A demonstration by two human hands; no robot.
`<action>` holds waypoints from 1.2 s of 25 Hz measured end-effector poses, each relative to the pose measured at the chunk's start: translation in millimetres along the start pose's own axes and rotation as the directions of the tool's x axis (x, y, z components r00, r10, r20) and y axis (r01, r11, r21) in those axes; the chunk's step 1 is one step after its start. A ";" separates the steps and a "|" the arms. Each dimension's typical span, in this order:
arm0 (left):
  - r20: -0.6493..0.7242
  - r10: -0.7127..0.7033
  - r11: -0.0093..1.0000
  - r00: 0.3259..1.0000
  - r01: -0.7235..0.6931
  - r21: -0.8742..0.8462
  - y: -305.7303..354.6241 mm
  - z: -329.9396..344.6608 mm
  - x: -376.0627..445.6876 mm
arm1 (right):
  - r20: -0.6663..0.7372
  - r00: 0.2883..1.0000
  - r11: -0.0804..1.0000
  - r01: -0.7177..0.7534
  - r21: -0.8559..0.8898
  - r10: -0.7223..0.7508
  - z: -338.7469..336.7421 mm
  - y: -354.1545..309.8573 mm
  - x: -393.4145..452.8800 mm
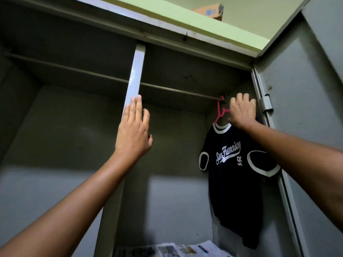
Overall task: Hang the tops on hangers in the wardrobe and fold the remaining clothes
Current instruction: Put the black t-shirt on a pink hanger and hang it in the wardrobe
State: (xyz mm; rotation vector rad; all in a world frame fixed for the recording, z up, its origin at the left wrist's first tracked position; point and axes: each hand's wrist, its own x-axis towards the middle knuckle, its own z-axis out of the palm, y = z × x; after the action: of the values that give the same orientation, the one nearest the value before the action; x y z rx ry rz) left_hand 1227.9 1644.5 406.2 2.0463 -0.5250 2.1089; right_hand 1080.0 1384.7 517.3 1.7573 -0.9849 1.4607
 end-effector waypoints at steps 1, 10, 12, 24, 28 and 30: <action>0.013 0.002 1.000 1.000 -0.001 -0.020 -0.2 -1.8 0.1 | 0.002 0.998 0.998 0.056 0.031 -0.056 -7.6 -6.9 -8.9; 0.312 -0.005 0.757 0.950 0.208 -0.620 0.8 -61.3 -44.7 | 0.527 0.843 0.512 -0.405 0.757 -0.111 -94.1 -62.4 -113.9; 0.420 -0.005 0.599 0.908 0.338 -0.726 6.6 -81.2 -77.5 | 0.613 0.776 0.390 -0.524 0.758 -0.149 -111.9 -59.8 -148.3; 0.799 0.212 0.097 0.563 0.801 -0.591 35.0 -189.7 -254.1 | 0.877 0.442 0.229 -0.849 0.477 -0.189 -205.4 17.6 -383.3; 0.853 0.349 0.088 0.388 0.893 -0.442 57.1 -218.6 -312.3 | 0.927 0.309 0.283 -0.889 0.361 -0.211 -212.1 38.9 -463.3; 0.875 0.384 0.118 0.295 0.924 -0.363 71.0 -239.7 -349.0 | 0.944 0.234 0.290 -0.910 0.297 -0.235 -223.7 48.4 -505.0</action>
State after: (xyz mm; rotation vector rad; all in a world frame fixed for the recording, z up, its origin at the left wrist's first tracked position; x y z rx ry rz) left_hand 997.6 1708.8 49.6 1.7327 -0.9183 -0.2957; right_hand 875.0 1622.2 60.2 3.7834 -1.4894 1.2374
